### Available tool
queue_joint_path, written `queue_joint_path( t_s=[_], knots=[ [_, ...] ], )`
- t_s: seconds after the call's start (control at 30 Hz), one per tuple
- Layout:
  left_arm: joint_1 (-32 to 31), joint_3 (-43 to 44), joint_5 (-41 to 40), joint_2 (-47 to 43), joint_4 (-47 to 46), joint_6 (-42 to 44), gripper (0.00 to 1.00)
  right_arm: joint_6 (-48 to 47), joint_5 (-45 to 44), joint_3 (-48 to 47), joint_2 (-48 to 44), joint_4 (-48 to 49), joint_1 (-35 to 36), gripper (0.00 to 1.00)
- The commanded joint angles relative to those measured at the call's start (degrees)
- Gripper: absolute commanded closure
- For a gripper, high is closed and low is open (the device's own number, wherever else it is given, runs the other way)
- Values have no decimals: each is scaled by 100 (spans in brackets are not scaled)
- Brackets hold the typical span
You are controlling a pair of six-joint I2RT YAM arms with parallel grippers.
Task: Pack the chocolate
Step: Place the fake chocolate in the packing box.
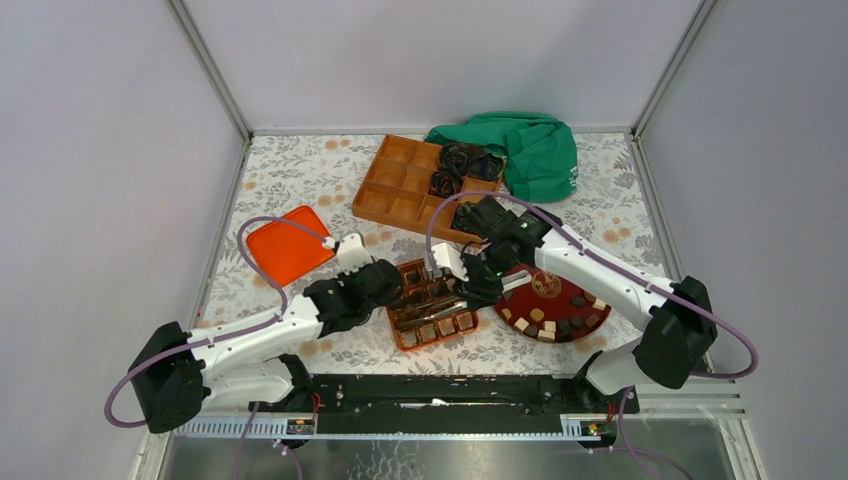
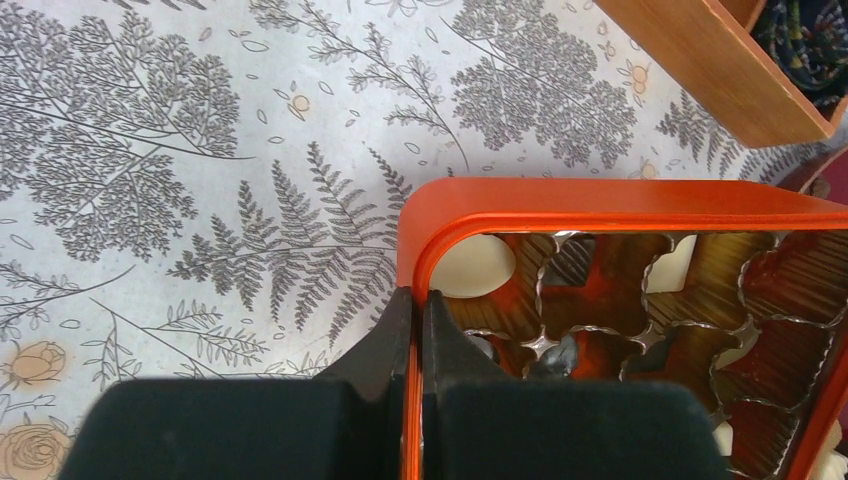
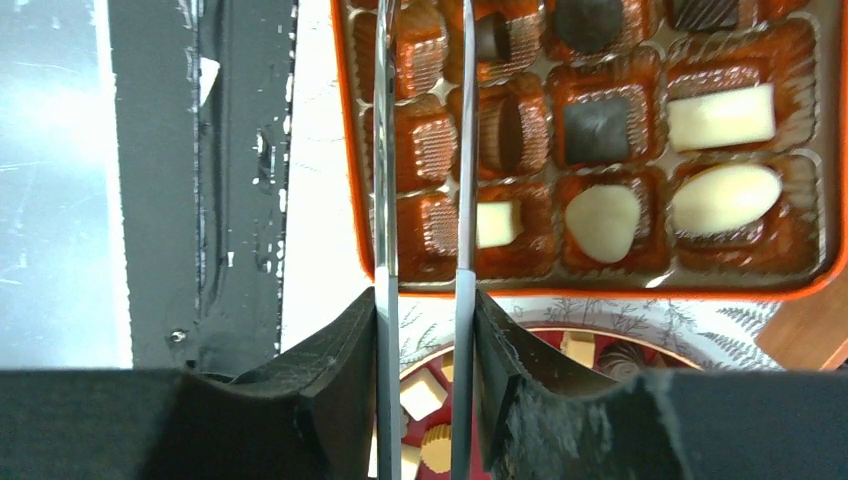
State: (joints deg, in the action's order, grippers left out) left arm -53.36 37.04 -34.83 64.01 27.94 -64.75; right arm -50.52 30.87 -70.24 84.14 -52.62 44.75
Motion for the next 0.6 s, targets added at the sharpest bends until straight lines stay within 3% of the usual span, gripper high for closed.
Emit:
queue_joint_path(
  t_s=[0.0, 0.2, 0.33, 0.57],
  knots=[
    [227, 65, -122, -98, -160, -112, 100, -3, 803, -199, -540, -373, -379, 61],
    [551, 111, 13, 46, -132, 319, 100, 102, 1590, 437, -1408, -524, -1399, 66],
    [748, 129, 156, 238, -203, 573, 98, 372, 1455, 855, -1981, -450, -2401, 69],
    [1023, 98, 522, 409, -396, 899, 70, 302, 1020, 1071, -2121, -918, -4337, 69]
  ],
)
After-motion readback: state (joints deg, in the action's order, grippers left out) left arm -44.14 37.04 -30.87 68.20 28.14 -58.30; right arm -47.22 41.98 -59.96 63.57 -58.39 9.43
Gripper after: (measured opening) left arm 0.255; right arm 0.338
